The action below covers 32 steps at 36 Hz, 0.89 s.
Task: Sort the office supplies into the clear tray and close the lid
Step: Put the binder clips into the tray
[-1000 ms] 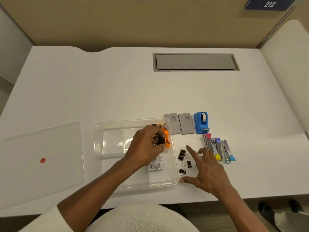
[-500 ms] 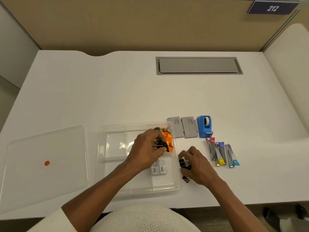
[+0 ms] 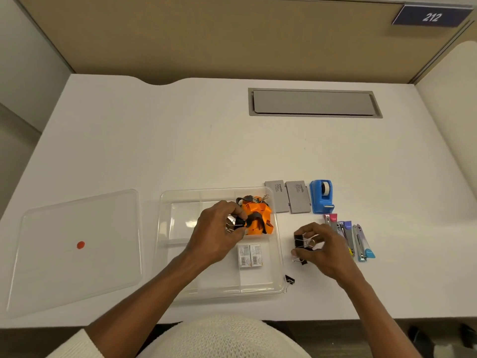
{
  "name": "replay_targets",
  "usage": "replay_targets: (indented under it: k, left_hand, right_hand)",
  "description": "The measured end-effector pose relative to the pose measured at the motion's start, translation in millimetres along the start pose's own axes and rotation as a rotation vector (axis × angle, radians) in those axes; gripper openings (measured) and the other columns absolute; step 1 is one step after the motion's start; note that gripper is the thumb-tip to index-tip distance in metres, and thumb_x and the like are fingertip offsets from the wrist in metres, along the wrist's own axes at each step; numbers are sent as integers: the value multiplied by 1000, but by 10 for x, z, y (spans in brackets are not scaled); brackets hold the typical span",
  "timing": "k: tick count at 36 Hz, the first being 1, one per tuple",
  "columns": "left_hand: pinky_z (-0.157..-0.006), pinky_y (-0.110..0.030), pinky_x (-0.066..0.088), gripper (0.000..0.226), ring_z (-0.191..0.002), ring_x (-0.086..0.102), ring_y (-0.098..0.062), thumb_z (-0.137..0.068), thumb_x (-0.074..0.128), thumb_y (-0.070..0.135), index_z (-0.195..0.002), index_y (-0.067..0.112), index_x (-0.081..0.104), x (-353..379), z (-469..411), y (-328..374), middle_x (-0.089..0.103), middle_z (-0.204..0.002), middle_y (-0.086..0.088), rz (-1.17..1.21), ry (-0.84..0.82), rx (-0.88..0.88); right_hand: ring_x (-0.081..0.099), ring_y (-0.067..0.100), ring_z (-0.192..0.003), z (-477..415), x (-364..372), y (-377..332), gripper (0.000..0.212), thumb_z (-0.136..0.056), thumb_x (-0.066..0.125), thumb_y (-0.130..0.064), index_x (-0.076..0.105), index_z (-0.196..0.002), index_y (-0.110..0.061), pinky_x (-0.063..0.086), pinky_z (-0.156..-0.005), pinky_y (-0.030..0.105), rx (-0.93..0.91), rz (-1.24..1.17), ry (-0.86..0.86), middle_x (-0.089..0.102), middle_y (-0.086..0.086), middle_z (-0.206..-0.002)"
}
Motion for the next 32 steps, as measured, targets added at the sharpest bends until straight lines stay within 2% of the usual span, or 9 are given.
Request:
replay_targets:
  k: [3,6,10,16,19,22,27,29,32]
  left_hand:
    - [-67,-6,47,27,-84,66,-3,-79,87,19,-99,27,72,-87,11,-29,68,-100,15,-9,21,-5]
    - [-68,-14,51,27,-82,68,-6,-79,87,18,-98,28,71,-196,6,-114,68,-99,16,-28,48,-27]
    - [-66,-11,47,28,-79,67,-6,-79,88,20,-101,26,71,-334,-41,-236,67,-100,13,-95,80,-45]
    - [-74,-33,58,27,-77,68,-12,-79,87,21,-100,27,72,-413,-179,-335,69,-99,8,-171,54,-50]
    - [-76,-35,56,29,-81,67,-15,-78,85,18,-103,28,73,-376,-234,-328,72,-99,7,-238,19,-34]
    - [-79,-38,58,34,-86,70,-19,-77,83,17,-108,27,74,-378,-263,-388,77,-100,5,-255,10,-59]
    - [-81,-37,61,41,-85,72,-16,-82,81,14,-119,28,70,-428,-239,-450,76,-106,8,-270,-9,-77]
    - [-80,-36,61,37,-83,71,-14,-84,77,7,-116,26,71,-483,-194,-492,76,-104,9,-298,18,-83]
    - [-77,-36,59,29,-78,66,-12,-82,81,19,-107,26,70,-570,-87,-566,73,-100,12,-319,102,-117]
  right_hand:
    - [65,10,-89,45,-212,-171,43,-64,94,-33,70,-99,-36,56,-70,27,-8,-81,66,68,-9,-103]
    - [65,9,-88,54,-333,-461,45,-63,95,-32,70,-101,-35,51,-69,22,-57,-117,94,69,-9,-103]
    - [65,10,-87,-13,-232,-927,46,-61,96,-32,71,-99,-37,60,-69,30,-153,-217,41,69,-8,-106]
    - [66,12,-85,-252,289,-1609,47,-57,97,-34,72,-97,-37,56,-72,24,-228,-279,-71,69,-6,-100]
    - [68,22,-80,-407,602,-1720,49,-58,96,-39,70,-99,-35,61,-72,41,-211,-285,-131,69,0,-94]
    - [68,22,-78,-531,800,-1734,50,-57,92,-45,67,-100,-37,60,-72,47,-209,-231,-126,69,-3,-91]
    - [64,11,-83,-571,925,-1766,40,-70,89,-32,66,-103,-32,57,-75,34,-258,-70,-62,64,-5,-96]
    - [65,11,-84,-573,982,-1760,34,-76,84,-28,67,-105,-28,57,-77,34,-258,15,-36,60,-2,-103]
    - [65,13,-87,-522,1037,-1801,25,-87,76,-29,67,-109,-22,58,-75,37,-277,85,14,62,-1,-108]
Point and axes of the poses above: each hand's wrist, its own z-axis away from the middle knuckle, its own x-axis out of the palm, y = z × x, the point moved 8 cm from there along -z, towards the middle knuckle
